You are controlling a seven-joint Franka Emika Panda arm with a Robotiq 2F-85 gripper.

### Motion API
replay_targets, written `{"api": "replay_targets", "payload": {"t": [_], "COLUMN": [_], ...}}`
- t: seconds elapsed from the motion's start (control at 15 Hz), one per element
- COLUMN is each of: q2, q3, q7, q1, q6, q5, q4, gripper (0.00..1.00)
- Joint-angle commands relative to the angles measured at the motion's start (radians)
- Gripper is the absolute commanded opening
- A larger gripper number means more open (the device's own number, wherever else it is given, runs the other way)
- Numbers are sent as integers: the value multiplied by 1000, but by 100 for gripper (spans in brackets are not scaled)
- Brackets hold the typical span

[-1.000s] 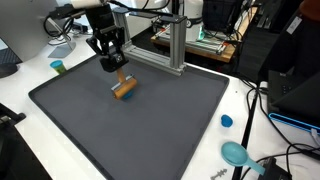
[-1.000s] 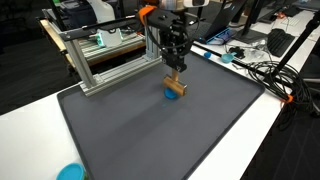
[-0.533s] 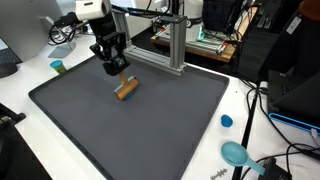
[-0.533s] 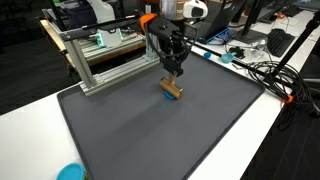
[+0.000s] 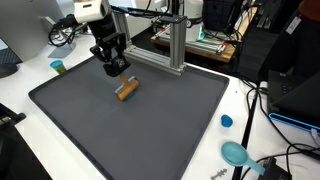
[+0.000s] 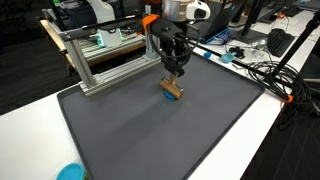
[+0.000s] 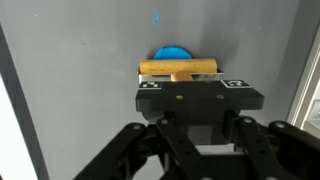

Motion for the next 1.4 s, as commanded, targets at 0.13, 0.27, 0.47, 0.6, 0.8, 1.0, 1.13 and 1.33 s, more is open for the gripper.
{"api": "replay_targets", "payload": {"t": [0.13,0.27,0.47,0.6,0.8,1.0,1.13,1.33], "q2": [67,67,68,66,61,44,38,45], "q3": [15,25,25,8,-14,-29,-41,-50], "q7": [-17,-41,-51,-24,13,46,73,91], "q1": [-7,-16,-20,-14,-13,-19,-17,-16], "q6": [-9,-10,-7,6,17,-1,-14,-37], "q5": [33,62,87,63,35,24,5,-6], "q4": [28,23,21,16,13,13,12,13], "gripper": [22,22,22,22,22,22,22,22]}}
